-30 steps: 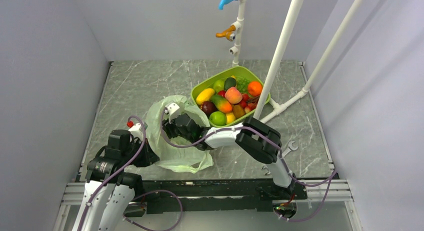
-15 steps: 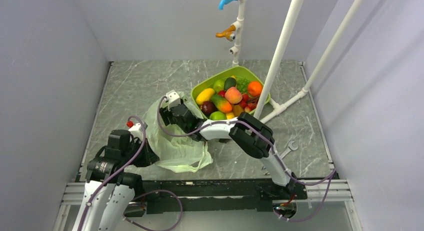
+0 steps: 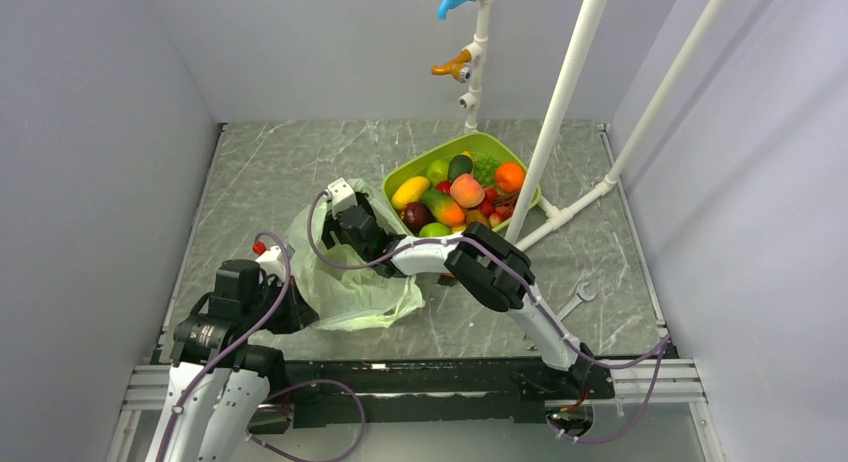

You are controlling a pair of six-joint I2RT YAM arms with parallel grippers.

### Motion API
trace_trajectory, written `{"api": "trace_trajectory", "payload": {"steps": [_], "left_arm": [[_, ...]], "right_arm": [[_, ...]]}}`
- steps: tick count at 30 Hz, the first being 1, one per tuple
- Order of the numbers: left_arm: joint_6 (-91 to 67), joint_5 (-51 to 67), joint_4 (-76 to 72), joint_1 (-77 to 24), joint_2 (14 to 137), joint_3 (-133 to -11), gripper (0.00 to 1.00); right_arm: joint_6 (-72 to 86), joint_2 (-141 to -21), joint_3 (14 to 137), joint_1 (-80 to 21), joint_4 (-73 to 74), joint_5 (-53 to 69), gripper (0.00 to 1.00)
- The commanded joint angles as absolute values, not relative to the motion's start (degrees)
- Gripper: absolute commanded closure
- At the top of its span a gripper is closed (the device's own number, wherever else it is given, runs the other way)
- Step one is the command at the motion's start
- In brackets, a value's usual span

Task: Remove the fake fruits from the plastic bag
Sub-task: Take out the fake fruit from the plastic bag.

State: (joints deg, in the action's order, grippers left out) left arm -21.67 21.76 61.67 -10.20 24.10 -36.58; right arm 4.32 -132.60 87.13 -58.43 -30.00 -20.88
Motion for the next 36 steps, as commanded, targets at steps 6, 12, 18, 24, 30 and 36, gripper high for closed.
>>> {"api": "trace_trajectory", "payload": {"steps": [6, 12, 18, 24, 30, 36], "left_arm": [[-20.3, 23.2, 60.3, -9.9, 24.2, -36.6, 1.0], [-20.7, 22.7, 60.3, -9.9, 23.4, -36.6, 1.0], [-20.4, 23.1, 60.3, -9.9, 24.6, -36.6, 1.0], [-20.7, 22.6, 60.3, -9.9, 23.8, -36.6, 1.0], [-20.4, 23.1, 60.3, -9.9, 25.4, -36.6, 1.0], [-20.7, 22.6, 60.3, -9.8, 24.6, -36.6, 1.0]], "right_arm": [[2.5, -139.1, 95.7, -57.7, -29.4, -24.9, 0.13], [3.0, -142.3, 98.9, -57.0, -29.4, -26.0, 0.16], [4.3, -141.5, 99.2, -56.9, -30.4, -23.6, 0.34], [4.1, -132.8, 89.3, -56.9, -36.0, -21.5, 0.59], [4.6, -124.6, 81.3, -56.9, -37.7, -19.3, 0.81], [8.2, -114.8, 71.5, -57.0, -35.4, -12.0, 0.85]]}}
